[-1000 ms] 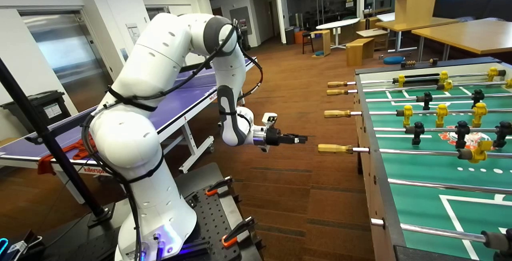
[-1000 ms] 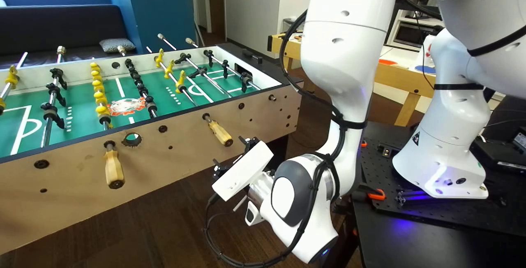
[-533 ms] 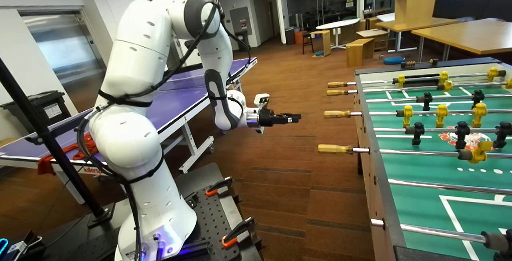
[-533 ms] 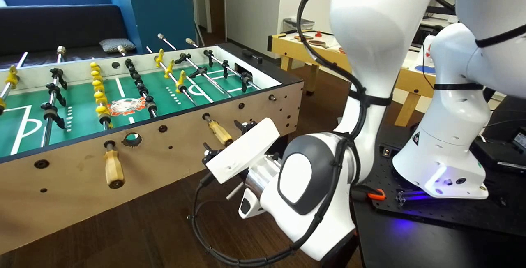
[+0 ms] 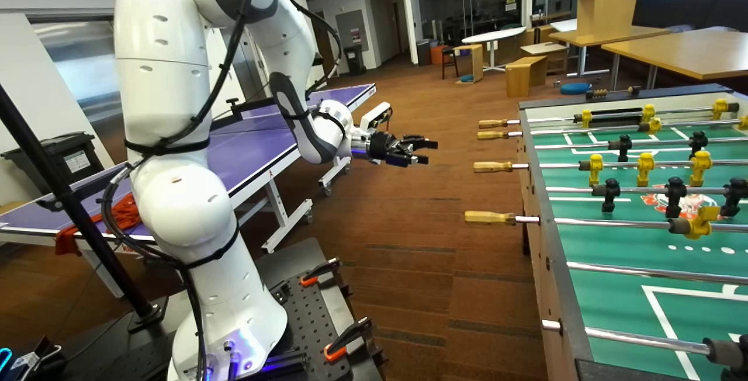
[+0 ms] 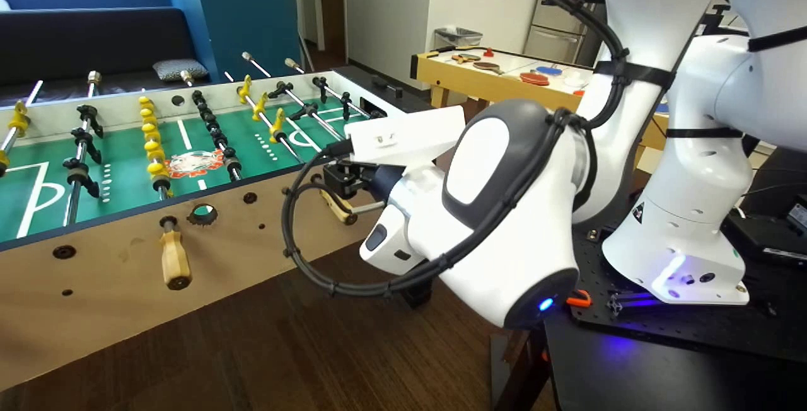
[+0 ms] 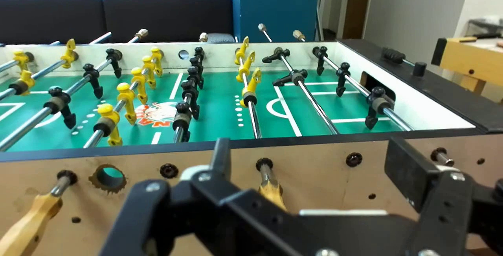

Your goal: Turn the right rod anti clockwise

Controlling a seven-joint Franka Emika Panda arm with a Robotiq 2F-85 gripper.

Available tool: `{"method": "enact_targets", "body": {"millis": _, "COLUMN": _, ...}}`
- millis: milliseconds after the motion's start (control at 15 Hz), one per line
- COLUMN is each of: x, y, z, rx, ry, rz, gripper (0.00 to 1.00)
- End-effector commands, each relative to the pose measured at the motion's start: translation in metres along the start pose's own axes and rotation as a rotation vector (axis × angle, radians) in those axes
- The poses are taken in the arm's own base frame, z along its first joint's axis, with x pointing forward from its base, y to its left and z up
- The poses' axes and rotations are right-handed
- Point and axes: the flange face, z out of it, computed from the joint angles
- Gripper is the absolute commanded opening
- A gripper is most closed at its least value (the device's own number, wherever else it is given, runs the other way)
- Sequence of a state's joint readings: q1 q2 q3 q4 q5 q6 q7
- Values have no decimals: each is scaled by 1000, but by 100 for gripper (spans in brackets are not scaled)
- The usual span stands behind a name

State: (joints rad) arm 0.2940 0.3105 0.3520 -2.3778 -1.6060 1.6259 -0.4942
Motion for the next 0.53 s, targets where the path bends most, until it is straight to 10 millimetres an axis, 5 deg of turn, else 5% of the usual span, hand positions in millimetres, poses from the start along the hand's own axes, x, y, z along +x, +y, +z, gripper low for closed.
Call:
{"method": "enact_targets", "body": {"millis": 0, "x": -32, "y": -19, "z": 0, "rx": -16, "ry": 92, "rz": 175, "gripper": 100}}
{"method": "enact_targets", "body": {"millis": 467, "x": -58, "y": -35, "z": 6, "rx": -107, "ry": 283, "rz": 489, "gripper": 100}}
